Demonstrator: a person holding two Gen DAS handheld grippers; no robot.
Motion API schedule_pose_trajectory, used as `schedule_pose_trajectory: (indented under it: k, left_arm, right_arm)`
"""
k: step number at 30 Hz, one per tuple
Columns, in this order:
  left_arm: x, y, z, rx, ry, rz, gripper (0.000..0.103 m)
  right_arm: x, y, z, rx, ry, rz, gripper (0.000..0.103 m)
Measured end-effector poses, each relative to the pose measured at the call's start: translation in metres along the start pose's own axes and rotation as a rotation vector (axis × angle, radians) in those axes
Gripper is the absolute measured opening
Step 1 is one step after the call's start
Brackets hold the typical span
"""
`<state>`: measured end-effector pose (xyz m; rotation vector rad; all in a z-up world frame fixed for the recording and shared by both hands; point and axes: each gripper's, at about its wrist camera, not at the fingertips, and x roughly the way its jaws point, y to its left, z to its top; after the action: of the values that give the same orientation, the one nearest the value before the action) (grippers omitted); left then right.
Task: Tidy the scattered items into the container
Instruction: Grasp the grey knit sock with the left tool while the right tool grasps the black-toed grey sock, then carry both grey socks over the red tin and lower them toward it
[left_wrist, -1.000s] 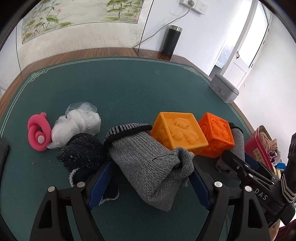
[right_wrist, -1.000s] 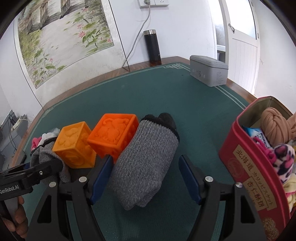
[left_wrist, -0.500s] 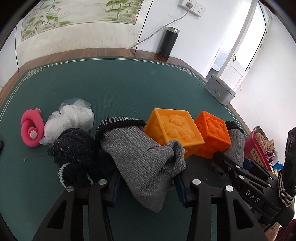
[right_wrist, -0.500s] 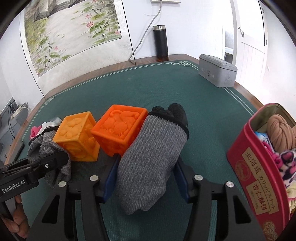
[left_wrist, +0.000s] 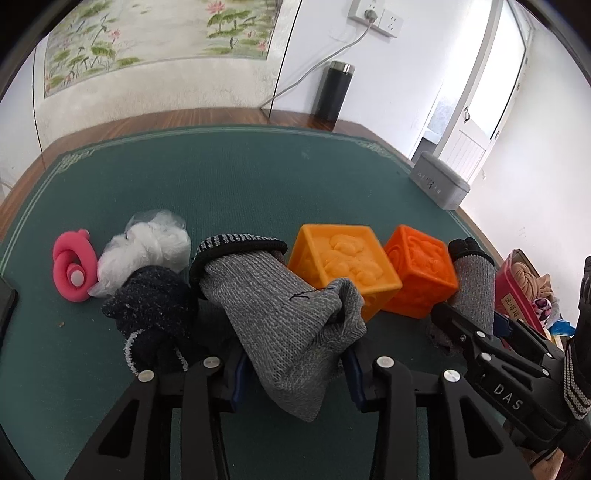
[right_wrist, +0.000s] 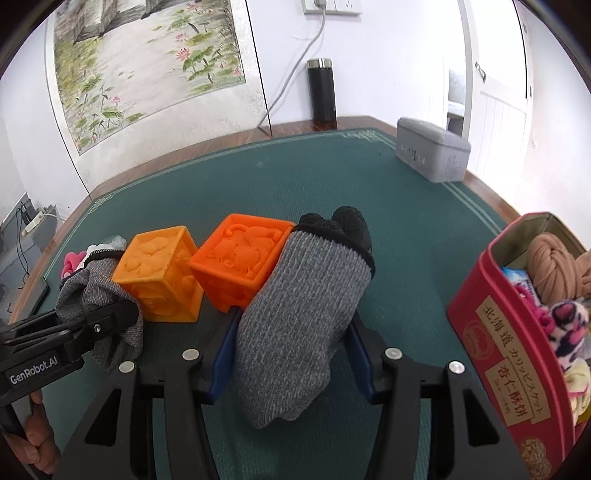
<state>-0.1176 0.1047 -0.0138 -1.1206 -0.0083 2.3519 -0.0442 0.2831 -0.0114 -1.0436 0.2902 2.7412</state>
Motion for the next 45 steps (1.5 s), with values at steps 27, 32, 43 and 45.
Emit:
schedule_pose_trajectory:
  k: [27, 32, 43, 45]
  left_arm:
    - [-0.055, -0.073, 0.003, 0.113, -0.093, -0.121, 0.041]
    - [-0.053, -0.102, 0.004, 0.138, -0.079, -0.164, 0.041]
    - [-0.035, -0.186, 0.004, 0.224, -0.04, -0.277, 0.041]
    - [-0.033, -0.201, 0.004, 0.241, -0.04, -0.293, 0.041]
  right_arm:
    - [-0.089, -0.061, -0.006, 0.137, -0.195, -0.044, 0.056]
    - [-0.116, -0.101, -0.017, 0.201, -0.233, -0.097, 0.056]
    - [-0.152, -0.169, -0.046, 0.273, -0.235, -0.191, 0.056]
    - [-0.154, -0.173, -0.051, 0.267, -0.229, -0.2, 0.056]
